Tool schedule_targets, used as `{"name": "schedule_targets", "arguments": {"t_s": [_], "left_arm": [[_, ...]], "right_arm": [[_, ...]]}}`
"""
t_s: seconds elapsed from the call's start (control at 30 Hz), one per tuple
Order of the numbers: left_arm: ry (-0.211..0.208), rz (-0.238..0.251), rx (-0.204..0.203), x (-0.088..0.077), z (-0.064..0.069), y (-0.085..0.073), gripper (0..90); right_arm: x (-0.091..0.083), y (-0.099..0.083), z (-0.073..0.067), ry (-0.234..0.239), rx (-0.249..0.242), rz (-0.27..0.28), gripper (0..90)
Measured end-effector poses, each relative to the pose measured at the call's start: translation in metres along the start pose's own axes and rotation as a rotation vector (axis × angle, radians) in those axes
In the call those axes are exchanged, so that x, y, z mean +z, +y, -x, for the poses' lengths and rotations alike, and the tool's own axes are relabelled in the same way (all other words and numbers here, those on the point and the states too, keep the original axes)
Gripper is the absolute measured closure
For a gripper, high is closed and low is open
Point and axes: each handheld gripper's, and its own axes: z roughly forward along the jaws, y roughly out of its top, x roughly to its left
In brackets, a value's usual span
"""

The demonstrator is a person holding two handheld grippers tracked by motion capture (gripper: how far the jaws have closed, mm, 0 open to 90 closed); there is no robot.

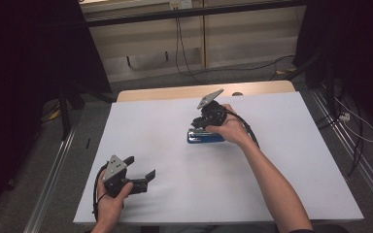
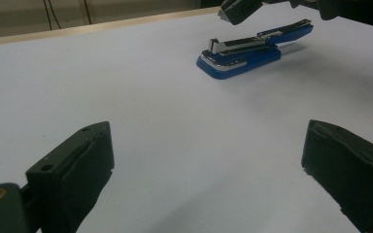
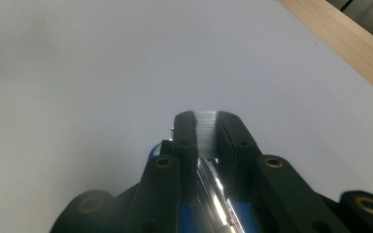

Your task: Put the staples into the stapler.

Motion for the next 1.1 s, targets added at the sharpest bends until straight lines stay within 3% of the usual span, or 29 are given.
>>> {"name": "schedule_targets", "arguments": {"t_s": [0.03,0.13,0.43,0.73,1.1], "left_arm": [[-0.002,0.0,-0.001,0.0,0.0,0.0,4.9],[-0.005,0.001,0.002,0.0,0.001,0.0,4.9],[-0.005,-0.002,0.005,0.0,0.0,0.0,4.9],[-0.008,-0.002,0.004,0.0,-0.001,0.001,4.9],[-0.004,0.0,0.001,0.0,0.0,0.0,4.9]], "right_arm": [[0.001,0.0,0.001,0.019,-0.005,-0.004,79.0],[0.001,-0.001,0.001,0.018,-0.055,-0.012,79.1],[0.003,-0.002,0.004,0.036,-0.091,-0.03,79.1],[0.007,0.002,0.006,0.126,-0.119,-0.038,79.1],[0.011,-0.002,0.01,0.134,-0.181,-0.082,79.1]]}}
